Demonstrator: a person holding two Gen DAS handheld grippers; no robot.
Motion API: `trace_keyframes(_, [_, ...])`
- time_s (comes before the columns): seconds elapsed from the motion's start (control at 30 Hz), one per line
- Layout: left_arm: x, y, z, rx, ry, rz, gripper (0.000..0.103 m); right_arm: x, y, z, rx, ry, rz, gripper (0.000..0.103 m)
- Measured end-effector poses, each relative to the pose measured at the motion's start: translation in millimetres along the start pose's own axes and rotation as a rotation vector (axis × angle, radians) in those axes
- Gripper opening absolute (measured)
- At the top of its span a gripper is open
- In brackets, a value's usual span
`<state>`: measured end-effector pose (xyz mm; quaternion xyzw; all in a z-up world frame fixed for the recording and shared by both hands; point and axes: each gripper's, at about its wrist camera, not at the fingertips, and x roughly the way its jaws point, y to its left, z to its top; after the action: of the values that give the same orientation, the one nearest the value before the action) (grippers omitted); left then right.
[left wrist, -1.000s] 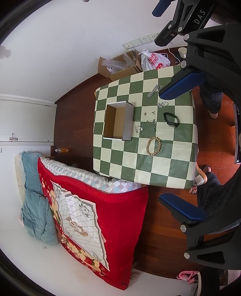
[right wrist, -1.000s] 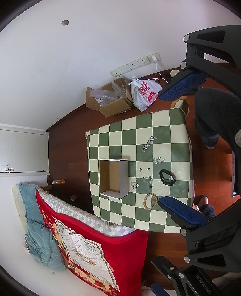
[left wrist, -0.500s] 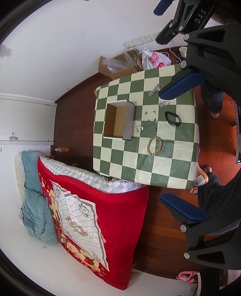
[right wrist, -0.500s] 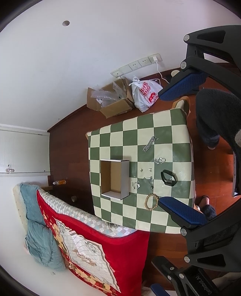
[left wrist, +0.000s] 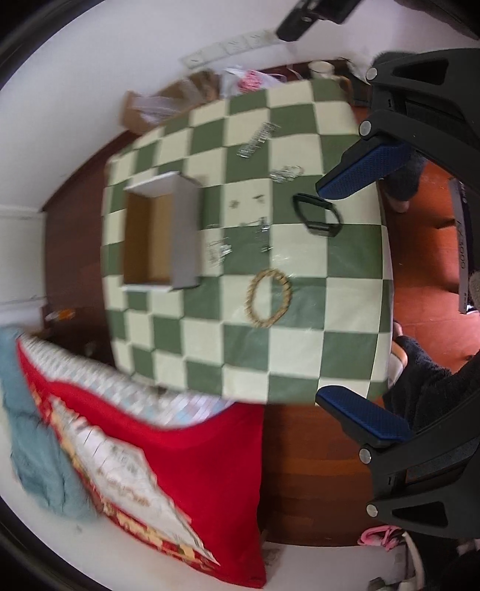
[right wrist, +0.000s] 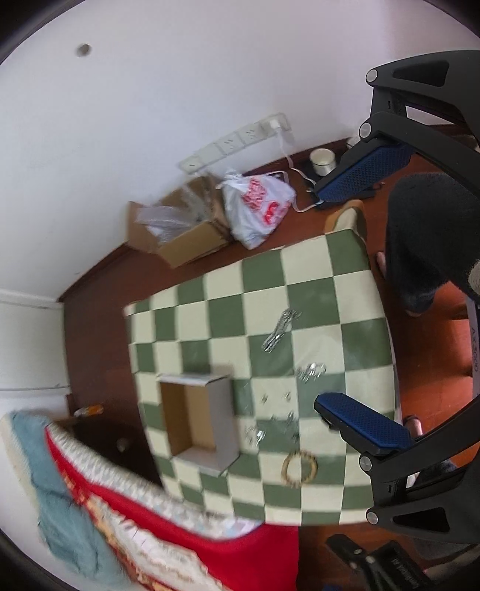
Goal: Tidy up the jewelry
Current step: 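Grasp the black band bracelet with the left tool while the right tool grasps the silver chain bracelet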
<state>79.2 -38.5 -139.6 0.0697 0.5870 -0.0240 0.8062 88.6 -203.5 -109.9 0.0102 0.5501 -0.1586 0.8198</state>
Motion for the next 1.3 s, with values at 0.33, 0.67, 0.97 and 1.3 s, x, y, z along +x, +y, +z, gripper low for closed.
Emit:
trace_keyframes(0.33, [103, -63, 0, 0.142, 0.184, -0.043, 0.103, 126, -12, -11, 0.027, 0.183, -0.018, 0.103])
trace_keyframes(0.67, [155, -97, 0, 0.19, 0.264, -0.057, 0.103, 178, -21, -5, -0.033, 0.268, -0.037, 0.103])
trace_keyframes(0.97, [180, -97, 1, 0.177, 0.295, -0.076, 0.087, 198, -14, 4, -0.147, 0.301, -0.038, 0.103])
trace_keyframes(1.3, [182, -62, 18, 0.144, 0.262, -0.101, 0.041, 229, 12, 17, -0.313, 0.32, -0.017, 0.103])
